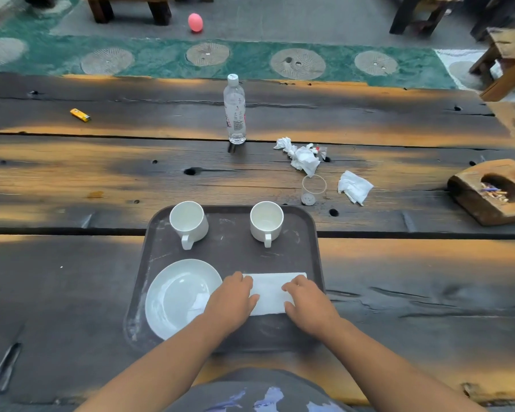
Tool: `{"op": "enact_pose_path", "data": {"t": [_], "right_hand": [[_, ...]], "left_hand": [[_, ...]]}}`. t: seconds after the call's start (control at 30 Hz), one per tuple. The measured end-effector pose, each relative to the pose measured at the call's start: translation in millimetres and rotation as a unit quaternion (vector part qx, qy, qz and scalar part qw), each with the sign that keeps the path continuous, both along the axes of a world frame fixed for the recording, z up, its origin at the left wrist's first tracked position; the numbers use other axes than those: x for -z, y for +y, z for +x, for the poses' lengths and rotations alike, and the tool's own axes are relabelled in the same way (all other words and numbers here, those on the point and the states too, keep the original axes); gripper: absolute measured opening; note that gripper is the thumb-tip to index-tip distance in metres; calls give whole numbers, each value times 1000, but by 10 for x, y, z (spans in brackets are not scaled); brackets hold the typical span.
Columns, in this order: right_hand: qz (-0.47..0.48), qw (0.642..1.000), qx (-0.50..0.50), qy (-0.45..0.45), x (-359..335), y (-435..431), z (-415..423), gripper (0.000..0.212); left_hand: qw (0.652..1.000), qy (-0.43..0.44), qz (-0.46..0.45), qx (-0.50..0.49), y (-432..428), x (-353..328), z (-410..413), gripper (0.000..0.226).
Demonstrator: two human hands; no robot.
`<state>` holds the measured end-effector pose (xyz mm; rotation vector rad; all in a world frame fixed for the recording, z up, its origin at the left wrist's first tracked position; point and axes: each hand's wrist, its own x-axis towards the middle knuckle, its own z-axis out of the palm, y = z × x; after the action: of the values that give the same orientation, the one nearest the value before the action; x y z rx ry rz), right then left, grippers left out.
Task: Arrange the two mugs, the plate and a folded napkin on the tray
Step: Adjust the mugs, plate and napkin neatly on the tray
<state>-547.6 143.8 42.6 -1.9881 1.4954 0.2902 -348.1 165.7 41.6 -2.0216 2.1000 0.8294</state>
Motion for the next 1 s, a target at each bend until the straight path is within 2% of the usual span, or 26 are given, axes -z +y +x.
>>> {"op": "enact_pose_path", "data": {"t": [0.27,0.43,0.6,0.7,0.83,1.0], "right_hand": [[-34,999,-42,-4,190,158,-109,55],[-44,998,-54,-4,270,189,-101,61],[-24,999,-46,10,319,210,-77,67],[-17,998,-56,22,348,224,-66,65],[-18,998,-54,24,384,239,-49,62],[-24,998,-46,24,437,299,-26,64]], "left_hand": [[1000,24,-8,0,206,90,-100,36],[999,29,0,20,332,161,-102,53],[999,29,6,37,359,226,-88,57],[998,23,17,64,368,280,-88,59],[989,-23,16,148,410,369,-57,59],[985,-35,17,165,470,440,-13,63]]}}
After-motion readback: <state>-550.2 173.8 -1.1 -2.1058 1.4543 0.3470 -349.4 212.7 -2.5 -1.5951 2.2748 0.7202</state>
